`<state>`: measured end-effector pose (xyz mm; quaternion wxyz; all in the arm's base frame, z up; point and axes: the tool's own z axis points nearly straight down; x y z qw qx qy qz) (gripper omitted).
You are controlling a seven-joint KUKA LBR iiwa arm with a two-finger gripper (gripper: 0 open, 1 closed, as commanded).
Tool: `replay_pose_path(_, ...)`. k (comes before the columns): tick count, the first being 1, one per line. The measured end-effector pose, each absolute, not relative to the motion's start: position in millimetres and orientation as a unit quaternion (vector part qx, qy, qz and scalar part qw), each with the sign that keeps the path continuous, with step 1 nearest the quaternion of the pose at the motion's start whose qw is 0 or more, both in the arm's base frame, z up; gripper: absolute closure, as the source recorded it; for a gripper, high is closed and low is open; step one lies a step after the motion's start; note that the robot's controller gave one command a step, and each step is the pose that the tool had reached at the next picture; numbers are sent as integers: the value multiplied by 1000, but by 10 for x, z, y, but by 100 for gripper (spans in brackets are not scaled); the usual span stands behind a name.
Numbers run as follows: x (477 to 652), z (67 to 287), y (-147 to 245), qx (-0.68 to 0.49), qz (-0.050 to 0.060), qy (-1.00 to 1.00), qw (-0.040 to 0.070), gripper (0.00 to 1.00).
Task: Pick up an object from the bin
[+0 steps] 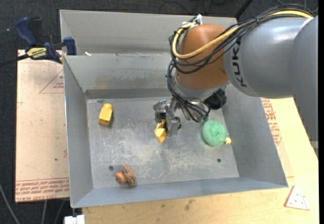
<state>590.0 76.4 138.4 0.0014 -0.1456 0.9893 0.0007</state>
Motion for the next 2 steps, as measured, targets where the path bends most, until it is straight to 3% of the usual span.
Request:
replay_pose_path(1,5901,1384,763,-145,1,989,1,100)
replay_pose_path(2,5985,2269,800,-137,1,991,2,100)
